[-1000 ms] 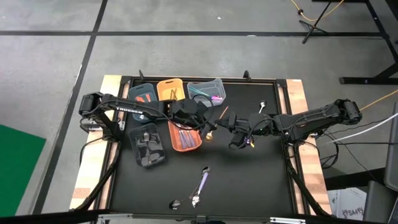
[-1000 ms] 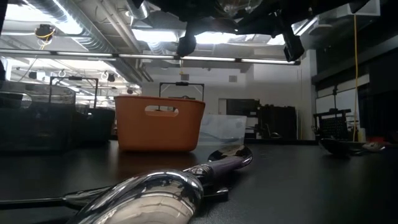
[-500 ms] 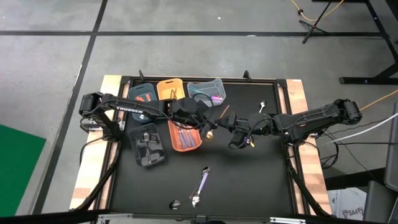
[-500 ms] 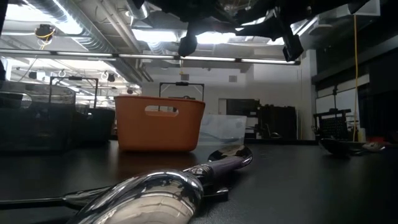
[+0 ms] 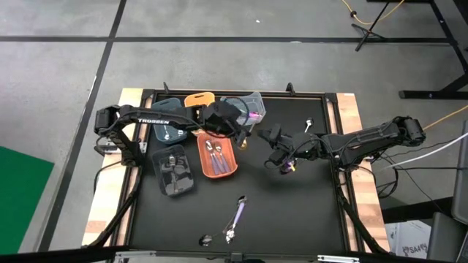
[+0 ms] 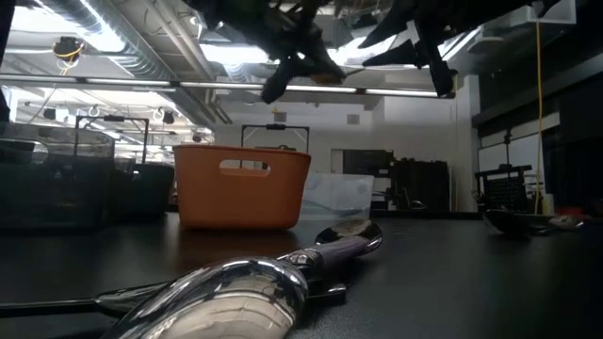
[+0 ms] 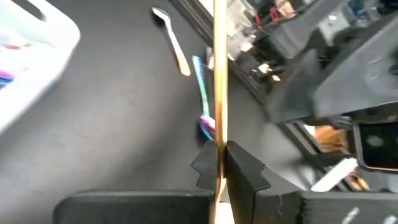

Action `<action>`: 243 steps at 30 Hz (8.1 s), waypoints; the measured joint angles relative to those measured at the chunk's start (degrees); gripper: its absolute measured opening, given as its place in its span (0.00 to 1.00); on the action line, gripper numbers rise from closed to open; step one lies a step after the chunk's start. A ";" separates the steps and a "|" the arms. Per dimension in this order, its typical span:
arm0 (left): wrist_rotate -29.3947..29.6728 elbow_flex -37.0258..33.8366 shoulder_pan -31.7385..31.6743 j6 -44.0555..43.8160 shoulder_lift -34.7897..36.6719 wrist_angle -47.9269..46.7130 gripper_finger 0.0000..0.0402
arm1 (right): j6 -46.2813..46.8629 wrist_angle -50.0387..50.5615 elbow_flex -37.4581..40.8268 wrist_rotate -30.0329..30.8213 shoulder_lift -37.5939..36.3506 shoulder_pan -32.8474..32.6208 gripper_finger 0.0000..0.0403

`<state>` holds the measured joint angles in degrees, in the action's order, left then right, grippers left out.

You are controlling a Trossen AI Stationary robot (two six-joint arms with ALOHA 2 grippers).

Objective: Sort silverware by color (type)
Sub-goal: Put the gold spoon into the yellow bin, then put the blue spoon into the transparent bin

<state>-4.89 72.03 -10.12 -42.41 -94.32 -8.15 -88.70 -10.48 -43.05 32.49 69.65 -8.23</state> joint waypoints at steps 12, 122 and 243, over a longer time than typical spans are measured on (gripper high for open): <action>8.09 0.02 -9.02 6.94 0.07 -12.65 0.02 | 21.67 3.75 0.00 15.56 0.00 0.00 0.27; 17.49 -12.61 -18.91 5.53 0.02 -31.66 0.14 | 201.52 68.70 0.02 -18.98 2.03 0.00 0.27; 47.86 -12.59 9.15 9.97 31.91 -33.82 0.14 | 144.67 66.18 -29.53 4.42 21.55 7.76 0.00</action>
<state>42.97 59.44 -0.97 -32.44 -62.41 -41.97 55.98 55.70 -72.57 36.91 91.20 -0.47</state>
